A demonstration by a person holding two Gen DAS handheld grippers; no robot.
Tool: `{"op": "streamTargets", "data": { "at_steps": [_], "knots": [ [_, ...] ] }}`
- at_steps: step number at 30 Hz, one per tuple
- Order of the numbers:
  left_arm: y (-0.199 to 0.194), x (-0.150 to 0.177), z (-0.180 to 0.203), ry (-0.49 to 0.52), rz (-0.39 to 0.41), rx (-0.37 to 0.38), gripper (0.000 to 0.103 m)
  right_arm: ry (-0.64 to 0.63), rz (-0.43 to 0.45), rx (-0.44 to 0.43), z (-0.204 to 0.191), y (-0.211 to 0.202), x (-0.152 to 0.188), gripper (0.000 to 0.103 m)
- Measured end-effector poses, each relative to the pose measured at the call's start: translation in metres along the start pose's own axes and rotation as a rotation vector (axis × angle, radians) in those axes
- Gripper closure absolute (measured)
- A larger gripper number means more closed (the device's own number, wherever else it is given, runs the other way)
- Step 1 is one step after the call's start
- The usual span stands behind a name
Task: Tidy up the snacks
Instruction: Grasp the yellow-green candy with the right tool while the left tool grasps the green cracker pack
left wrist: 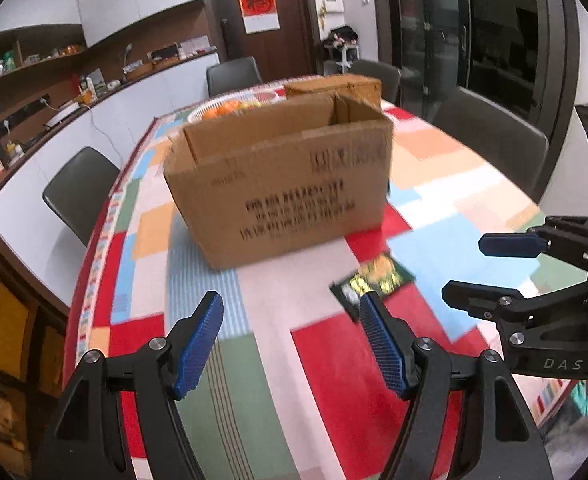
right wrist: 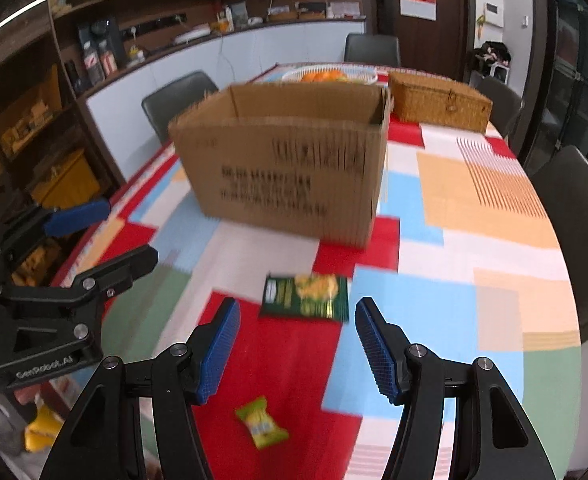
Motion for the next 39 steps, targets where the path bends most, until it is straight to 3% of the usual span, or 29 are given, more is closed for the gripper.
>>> {"op": "streamTargets", "data": {
  "at_steps": [12, 22, 24, 33, 35, 39],
  "knots": [
    [0.037, 0.056, 0.014, 0.043, -0.156, -0.007, 0.033, -0.155, -0.167, 0.091, -0.019, 0.028, 0.056, 0.042],
    [0.057, 0.071, 0.009, 0.015, -0.229, 0.034, 0.033, -0.237, -0.283, 0.017, -0.037, 0.062, 0.079, 0.043],
    [0.061, 0.073, 0.009, 0.006, -0.243, 0.046, 0.033, -0.235, -0.296, 0.013, -0.037, 0.067, 0.080, 0.051],
    [0.072, 0.077, 0.010, -0.016, -0.278, 0.091, 0.033, -0.225, -0.316, -0.003, -0.034, 0.082, 0.079, 0.066],
    [0.074, 0.076, 0.011, -0.015, -0.281, 0.104, 0.033, -0.223, -0.307, 0.004, -0.033, 0.083, 0.078, 0.079],
    [0.077, 0.073, 0.016, 0.003, -0.274, 0.117, 0.033, -0.192, -0.301, -0.004, -0.029, 0.083, 0.075, 0.080]
  ]
}}
Point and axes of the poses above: each gripper's, at about its wrist camera, not at the fingertips, and y roughly the way its jaws point, z to its right, x to its underside, the point moved 4 cm from there along y, roughly the way its jaws point, and after that the axes turned 11 degrees about -z, right-handed, at the moved point
